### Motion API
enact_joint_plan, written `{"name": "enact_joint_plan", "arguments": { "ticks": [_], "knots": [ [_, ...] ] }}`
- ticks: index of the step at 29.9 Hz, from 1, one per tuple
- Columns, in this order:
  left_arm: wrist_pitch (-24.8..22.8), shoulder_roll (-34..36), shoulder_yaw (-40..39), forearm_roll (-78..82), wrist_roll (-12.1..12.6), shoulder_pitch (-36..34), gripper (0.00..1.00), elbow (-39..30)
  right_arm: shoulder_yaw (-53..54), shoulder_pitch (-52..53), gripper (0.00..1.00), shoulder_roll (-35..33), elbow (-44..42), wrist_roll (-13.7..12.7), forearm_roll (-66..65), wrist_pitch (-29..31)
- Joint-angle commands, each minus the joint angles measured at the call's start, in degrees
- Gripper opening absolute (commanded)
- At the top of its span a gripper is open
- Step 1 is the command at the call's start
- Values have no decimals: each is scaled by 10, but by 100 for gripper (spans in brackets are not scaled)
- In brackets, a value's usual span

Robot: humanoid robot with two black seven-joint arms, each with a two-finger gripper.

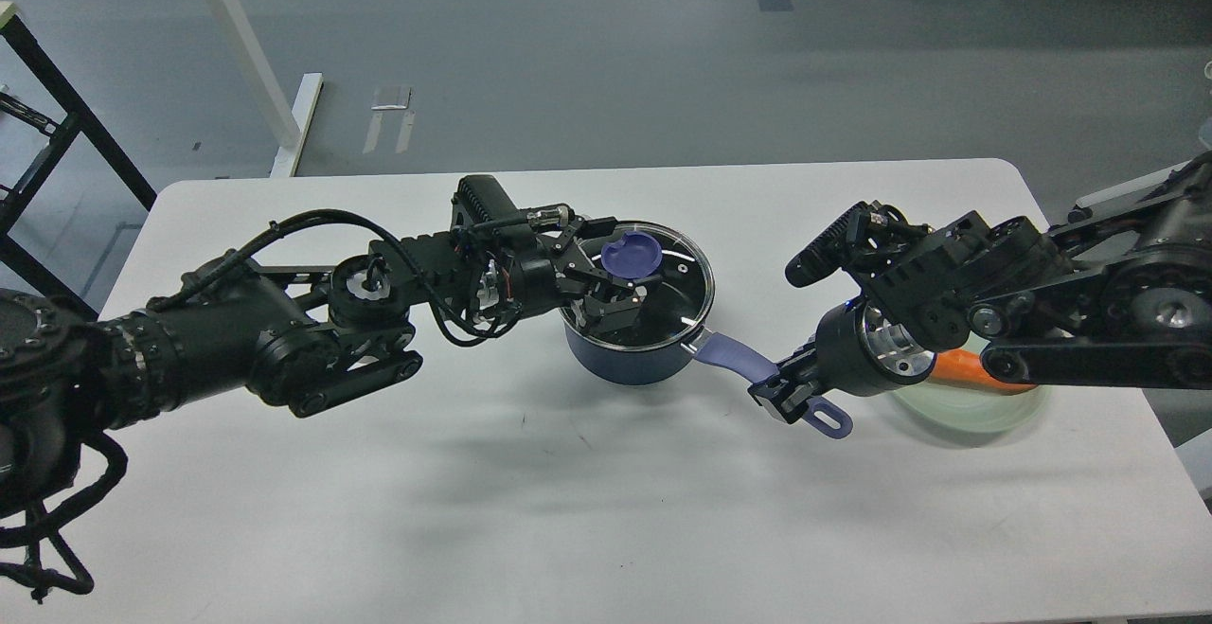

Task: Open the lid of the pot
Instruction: 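Grasp the purple knob of the glass lid with the left gripper, then lift the glass lid off the saucepan with the left gripper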

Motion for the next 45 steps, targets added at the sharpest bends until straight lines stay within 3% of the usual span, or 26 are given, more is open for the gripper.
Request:
{"name": "enact_joint_plan", "arguments": {
  "ticks": [1,5,20,34,38,45],
  "knots": [
    [0,-3,1,0,0,1,85,4,1,0,26,0,0,0,1,0],
    [0,-4,2,0,0,2,84,5,1,0,26,0,0,0,1,0],
    [-1,-3,21,-3,0,0,55,5,2,1,26,4,-3,0,2,0],
    [0,12,13,-6,-4,-12,48,-8,2,1,26,1,-2,0,2,-1],
    [-1,51,11,-10,-22,-33,48,-23,1,1,26,-2,-1,0,1,0],
    [-3,147,11,-57,-24,-55,48,-57,2,1,26,-1,-2,0,1,0]
  ]
}}
